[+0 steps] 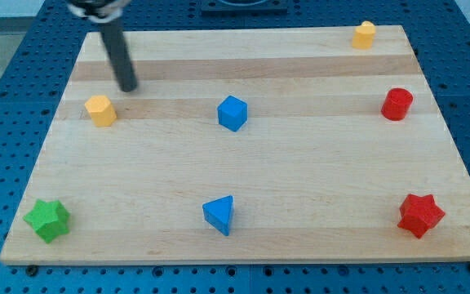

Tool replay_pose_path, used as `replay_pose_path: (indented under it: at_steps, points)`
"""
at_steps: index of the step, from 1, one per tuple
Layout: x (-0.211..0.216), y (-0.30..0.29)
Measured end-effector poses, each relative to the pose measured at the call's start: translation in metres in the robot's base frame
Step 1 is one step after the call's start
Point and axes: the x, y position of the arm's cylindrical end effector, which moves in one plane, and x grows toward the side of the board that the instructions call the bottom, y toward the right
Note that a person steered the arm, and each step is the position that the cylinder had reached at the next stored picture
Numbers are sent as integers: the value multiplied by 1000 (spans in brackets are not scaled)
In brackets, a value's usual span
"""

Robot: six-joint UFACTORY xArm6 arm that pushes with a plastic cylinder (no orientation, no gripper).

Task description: Move the green circle diagonally top left to the blue cube

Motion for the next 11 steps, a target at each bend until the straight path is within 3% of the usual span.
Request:
replay_pose_path:
  at_steps: [1,3,4,6,7,9,11]
  points:
    - [-16,-61]
    - [-128,-73]
    - [-143,-61]
    - [-112,12]
    - [-75,15]
    - [-66,-19]
    - [-51,24]
